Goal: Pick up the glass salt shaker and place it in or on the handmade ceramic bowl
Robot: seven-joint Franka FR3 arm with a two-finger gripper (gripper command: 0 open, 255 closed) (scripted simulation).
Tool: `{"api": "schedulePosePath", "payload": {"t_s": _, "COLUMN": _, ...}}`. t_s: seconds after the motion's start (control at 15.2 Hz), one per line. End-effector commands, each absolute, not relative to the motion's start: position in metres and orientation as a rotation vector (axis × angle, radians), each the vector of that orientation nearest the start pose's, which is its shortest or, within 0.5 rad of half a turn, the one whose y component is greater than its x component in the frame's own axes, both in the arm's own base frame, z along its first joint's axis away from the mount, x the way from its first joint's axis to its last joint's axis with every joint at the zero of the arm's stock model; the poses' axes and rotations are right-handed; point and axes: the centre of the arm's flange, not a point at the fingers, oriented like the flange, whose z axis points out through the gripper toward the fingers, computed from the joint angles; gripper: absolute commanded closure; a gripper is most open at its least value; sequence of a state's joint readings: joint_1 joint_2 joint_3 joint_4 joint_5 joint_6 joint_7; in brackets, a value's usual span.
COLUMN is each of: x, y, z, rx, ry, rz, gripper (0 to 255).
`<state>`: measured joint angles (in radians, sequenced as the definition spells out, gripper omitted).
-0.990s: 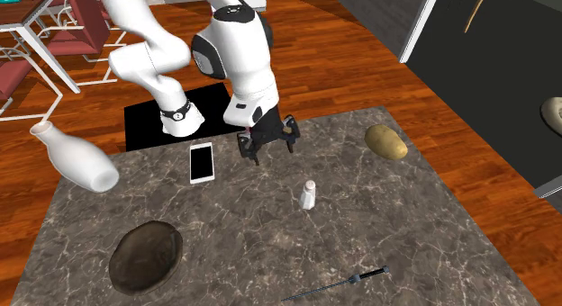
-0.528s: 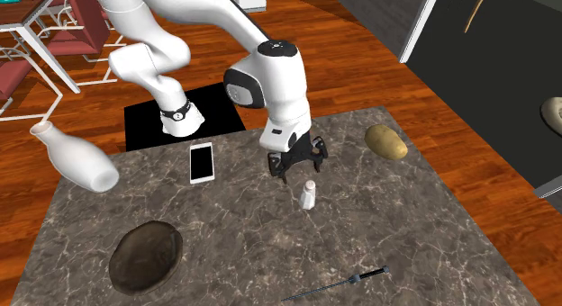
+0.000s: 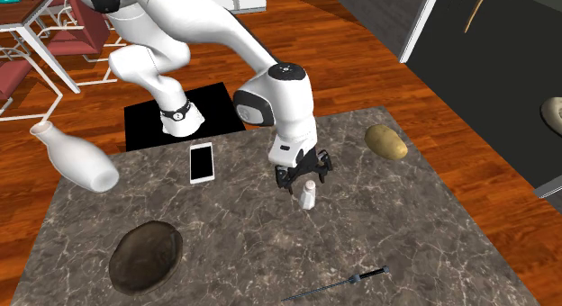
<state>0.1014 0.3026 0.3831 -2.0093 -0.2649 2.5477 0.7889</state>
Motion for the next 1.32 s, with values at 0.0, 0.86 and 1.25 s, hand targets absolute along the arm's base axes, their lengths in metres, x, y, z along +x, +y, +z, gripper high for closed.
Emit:
{"api": "schedulePosePath", "payload": {"t_s": 0.0, "x": 0.556, "y": 0.284, "z": 0.334, "rx": -3.007, "ry": 0.202, "rz": -0.383, "gripper": 0}}
{"api": "schedulePosePath", "payload": {"t_s": 0.86, "x": 0.556, "y": 0.284, "z": 0.334, "rx": -3.007, "ry": 0.202, "rz": -0.383, "gripper": 255}}
{"api": "schedulePosePath", "payload": {"t_s": 1.25, "x": 0.556, "y": 0.284, "z": 0.345, "rx": -3.007, "ry": 0.202, "rz": -0.383, "gripper": 255}}
